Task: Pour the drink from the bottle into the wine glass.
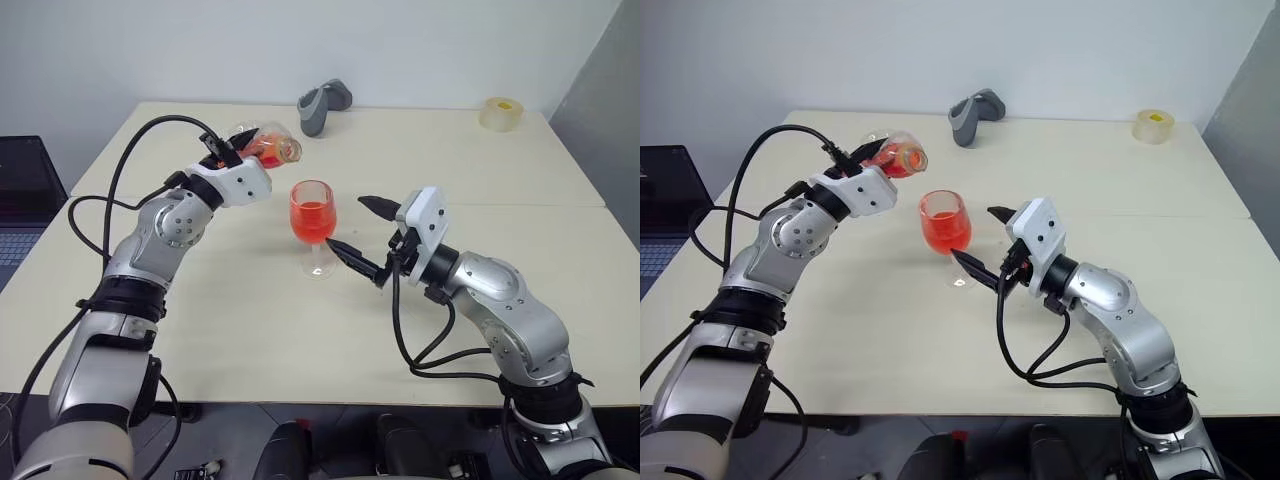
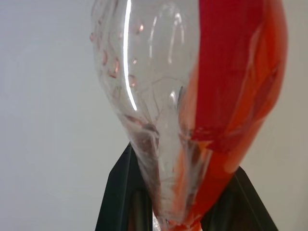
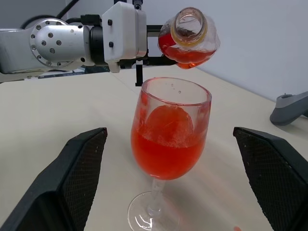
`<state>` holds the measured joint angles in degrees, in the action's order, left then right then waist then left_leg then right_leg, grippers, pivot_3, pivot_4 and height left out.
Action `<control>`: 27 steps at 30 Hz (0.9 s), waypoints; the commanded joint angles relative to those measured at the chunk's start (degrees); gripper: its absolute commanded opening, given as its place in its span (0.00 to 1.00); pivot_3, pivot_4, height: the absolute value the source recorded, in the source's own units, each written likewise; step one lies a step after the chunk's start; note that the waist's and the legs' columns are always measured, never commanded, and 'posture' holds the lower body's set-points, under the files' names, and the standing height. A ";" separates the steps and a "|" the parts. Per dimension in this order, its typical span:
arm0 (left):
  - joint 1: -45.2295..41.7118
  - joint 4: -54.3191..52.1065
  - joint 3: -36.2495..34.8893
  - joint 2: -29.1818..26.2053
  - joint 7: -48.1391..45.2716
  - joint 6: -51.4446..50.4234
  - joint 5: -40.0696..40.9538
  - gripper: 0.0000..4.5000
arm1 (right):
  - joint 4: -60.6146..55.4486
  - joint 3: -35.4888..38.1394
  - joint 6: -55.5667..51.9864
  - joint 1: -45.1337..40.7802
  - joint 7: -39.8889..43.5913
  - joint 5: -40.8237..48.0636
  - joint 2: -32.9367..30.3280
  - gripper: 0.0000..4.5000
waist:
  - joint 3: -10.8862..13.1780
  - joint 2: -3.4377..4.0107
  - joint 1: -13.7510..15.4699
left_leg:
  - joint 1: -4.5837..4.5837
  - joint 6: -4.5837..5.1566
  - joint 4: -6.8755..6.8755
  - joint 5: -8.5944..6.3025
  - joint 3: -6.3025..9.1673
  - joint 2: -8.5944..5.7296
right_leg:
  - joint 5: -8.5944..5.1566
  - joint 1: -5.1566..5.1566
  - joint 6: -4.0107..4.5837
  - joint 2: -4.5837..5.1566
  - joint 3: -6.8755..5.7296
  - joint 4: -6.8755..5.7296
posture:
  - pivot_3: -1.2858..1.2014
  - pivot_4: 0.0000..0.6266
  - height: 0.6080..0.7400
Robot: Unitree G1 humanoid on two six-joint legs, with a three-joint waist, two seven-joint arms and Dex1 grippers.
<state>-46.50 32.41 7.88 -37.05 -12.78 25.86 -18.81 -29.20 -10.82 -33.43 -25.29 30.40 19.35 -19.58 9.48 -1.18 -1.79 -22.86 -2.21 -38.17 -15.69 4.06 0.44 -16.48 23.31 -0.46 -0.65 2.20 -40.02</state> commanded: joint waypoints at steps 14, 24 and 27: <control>16.22 -8.99 -19.11 6.39 -5.09 -23.09 24.66 0.17 | -1.90 -1.49 -5.18 -1.90 9.51 6.67 -5.60 1.00 | -0.02 -0.02 0.02 | 0.02 0.01 -0.05 -0.01 0.05 0.04 | 0.00 -0.02 0.00 -0.02 -0.02 -0.02 | 0.52 0.24 1.00; 17.50 -1.78 -22.04 8.89 -7.20 -22.50 28.72 0.17 | -2.83 -1.71 -6.92 -1.81 8.53 7.64 -5.22 1.00 | -0.05 -0.08 0.30 | -0.01 0.01 -0.11 -0.01 0.10 -0.02 | 0.00 -0.07 0.00 0.07 -0.09 0.01 | 0.52 0.24 1.00; 16.48 1.52 -22.01 8.81 -7.76 -23.28 28.98 0.17 | -3.01 -1.99 -7.01 -1.38 9.10 7.73 -5.46 1.00 | -0.05 -0.08 0.24 | 0.00 0.01 -0.10 -0.01 0.09 -0.02 | 0.00 -0.07 0.00 0.07 -0.08 0.01 | 0.52 0.24 1.00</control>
<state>-28.54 33.76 -13.09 -27.74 -19.95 2.42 9.12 -30.08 -12.74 -40.72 -26.27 38.93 26.07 -24.79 9.42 -1.26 -1.55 -22.85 -2.19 -38.27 -15.70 4.15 0.42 -16.48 23.23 -0.45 -0.58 2.12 -40.01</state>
